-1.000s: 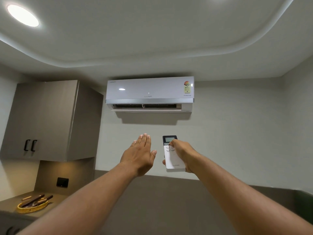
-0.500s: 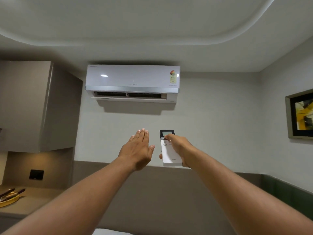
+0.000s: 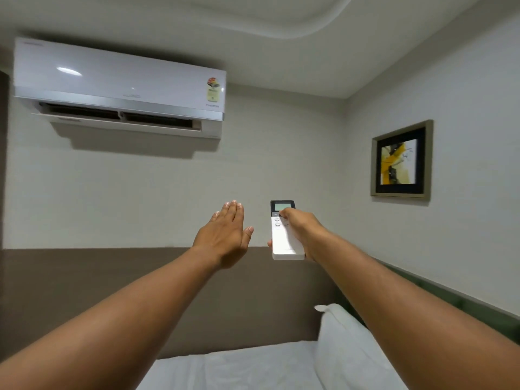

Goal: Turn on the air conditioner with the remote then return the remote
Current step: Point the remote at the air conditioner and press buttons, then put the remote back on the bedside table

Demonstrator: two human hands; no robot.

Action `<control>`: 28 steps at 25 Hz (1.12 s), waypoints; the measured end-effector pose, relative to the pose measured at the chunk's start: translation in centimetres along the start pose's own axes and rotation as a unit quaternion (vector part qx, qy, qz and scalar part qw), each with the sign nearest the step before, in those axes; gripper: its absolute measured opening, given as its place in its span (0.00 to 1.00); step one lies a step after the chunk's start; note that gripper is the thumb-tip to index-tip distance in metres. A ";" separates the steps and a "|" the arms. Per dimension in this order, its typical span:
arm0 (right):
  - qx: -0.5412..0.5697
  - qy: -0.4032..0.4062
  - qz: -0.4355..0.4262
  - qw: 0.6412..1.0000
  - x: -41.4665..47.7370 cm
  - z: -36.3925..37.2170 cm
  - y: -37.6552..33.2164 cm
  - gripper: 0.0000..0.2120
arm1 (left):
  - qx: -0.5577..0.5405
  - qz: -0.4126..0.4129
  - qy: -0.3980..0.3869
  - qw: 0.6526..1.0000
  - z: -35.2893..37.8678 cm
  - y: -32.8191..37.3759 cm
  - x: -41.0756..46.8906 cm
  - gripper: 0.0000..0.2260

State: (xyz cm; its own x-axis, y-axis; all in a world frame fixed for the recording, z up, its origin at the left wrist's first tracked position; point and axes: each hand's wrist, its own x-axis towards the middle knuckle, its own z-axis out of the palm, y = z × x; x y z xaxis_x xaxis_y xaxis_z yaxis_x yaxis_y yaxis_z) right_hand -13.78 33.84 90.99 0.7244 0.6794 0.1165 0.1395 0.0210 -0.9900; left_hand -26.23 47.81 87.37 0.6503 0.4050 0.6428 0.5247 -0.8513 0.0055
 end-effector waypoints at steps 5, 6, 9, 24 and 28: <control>-0.030 0.105 0.016 0.994 -0.6 -11.2 1.6 0.11 | -0.059 0.072 0.009 0.996 2.2 10.8 3.1 0.30; -0.034 0.123 0.016 0.992 -0.9 -13.2 1.8 0.12 | -0.070 0.089 0.009 0.994 2.5 12.7 3.6 0.30; -0.022 0.176 0.022 0.984 -2.7 -19.3 2.0 0.09 | -0.108 0.126 0.015 0.986 3.7 18.8 4.9 0.30; -0.037 0.479 0.058 0.875 -20.1 -42.9 8.1 0.07 | -0.286 0.385 -0.043 0.877 9.2 51.5 1.5 0.31; -0.083 0.537 0.135 0.828 -24.6 -46.7 16.5 0.24 | -0.295 0.457 -0.117 0.831 14.9 58.8 -5.5 0.31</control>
State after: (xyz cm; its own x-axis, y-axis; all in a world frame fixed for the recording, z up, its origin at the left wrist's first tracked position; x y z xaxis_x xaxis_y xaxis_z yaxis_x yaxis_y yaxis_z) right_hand 2.27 -16.77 75.49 0.9147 -0.4038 -0.0161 -0.0996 -0.1867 -0.9774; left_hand 9.26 0.49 72.75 0.7548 -0.5047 0.4190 -0.5617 -0.8272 0.0155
